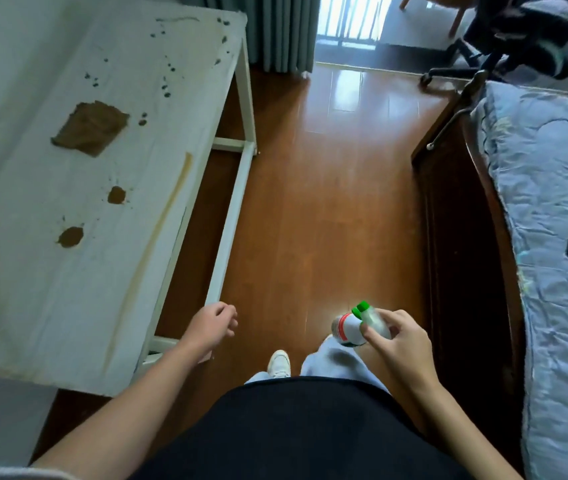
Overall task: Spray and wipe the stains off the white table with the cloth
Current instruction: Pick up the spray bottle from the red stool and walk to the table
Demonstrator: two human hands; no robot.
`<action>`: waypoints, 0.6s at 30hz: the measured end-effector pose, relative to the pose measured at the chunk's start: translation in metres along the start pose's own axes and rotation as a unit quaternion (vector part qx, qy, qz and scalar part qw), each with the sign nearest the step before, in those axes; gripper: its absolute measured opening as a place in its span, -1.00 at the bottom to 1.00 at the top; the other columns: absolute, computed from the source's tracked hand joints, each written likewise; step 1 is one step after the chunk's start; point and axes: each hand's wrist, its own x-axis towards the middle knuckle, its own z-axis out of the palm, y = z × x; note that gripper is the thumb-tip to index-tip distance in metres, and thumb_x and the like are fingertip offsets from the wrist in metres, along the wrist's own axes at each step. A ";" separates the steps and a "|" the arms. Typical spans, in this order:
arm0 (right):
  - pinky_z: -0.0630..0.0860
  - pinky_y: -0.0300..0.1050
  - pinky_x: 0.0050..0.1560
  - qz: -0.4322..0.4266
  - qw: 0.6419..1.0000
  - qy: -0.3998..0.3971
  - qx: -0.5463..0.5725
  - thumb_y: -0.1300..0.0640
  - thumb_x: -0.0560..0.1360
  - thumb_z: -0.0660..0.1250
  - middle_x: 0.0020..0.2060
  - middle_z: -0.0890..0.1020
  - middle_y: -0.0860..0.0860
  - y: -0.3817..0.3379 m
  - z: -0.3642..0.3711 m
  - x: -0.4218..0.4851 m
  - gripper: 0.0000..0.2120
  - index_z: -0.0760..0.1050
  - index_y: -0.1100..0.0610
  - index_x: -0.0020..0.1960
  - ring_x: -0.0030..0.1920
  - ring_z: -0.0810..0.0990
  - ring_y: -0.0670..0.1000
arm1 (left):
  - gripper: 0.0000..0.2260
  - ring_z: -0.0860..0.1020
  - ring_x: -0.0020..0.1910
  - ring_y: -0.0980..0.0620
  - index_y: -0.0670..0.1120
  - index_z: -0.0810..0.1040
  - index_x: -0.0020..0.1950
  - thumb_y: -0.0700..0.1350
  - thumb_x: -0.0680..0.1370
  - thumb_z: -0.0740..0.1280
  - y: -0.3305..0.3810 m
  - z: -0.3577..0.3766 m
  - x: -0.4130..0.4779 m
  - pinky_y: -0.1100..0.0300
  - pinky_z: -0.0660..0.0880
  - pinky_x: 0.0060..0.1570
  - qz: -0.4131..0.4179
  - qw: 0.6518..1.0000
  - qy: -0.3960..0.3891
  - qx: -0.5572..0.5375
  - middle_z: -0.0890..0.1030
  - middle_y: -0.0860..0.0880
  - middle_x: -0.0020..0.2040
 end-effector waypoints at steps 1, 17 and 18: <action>0.45 -0.25 -0.23 -0.014 1.000 -0.016 -0.003 -0.33 0.40 0.40 -0.11 0.59 -0.23 -0.007 0.001 0.019 -0.82 0.60 -0.36 -0.03 -0.14 0.61 -0.21 | -0.75 0.66 -0.10 0.00 0.01 0.60 0.00 0.05 0.69 0.17 0.009 -0.005 0.006 0.18 0.53 -0.19 -0.002 1.000 0.008 -0.012 0.67 0.00 -0.08; 0.37 -0.38 -0.33 -0.277 0.895 -0.324 -0.129 -0.16 0.45 0.45 -0.21 0.56 -0.17 -0.195 0.088 0.311 -0.72 0.67 -0.11 0.13 -0.19 0.55 -0.17 | -0.75 0.68 -0.13 -0.09 -0.10 0.61 0.01 -0.02 0.69 0.20 0.001 -0.002 -0.012 0.10 0.55 -0.20 -0.326 0.869 0.217 -0.301 0.69 -0.08 -0.08; 0.38 -0.37 -0.33 -0.290 0.888 -0.332 -0.131 -0.17 0.45 0.44 -0.21 0.56 -0.18 -0.207 0.097 0.321 -0.70 0.67 -0.10 0.13 -0.21 0.55 -0.16 | -0.76 0.67 -0.12 -0.09 -0.10 0.61 0.00 -0.03 0.69 0.20 0.005 0.002 -0.014 0.11 0.54 -0.20 -0.328 0.865 0.217 -0.312 0.70 -0.08 -0.08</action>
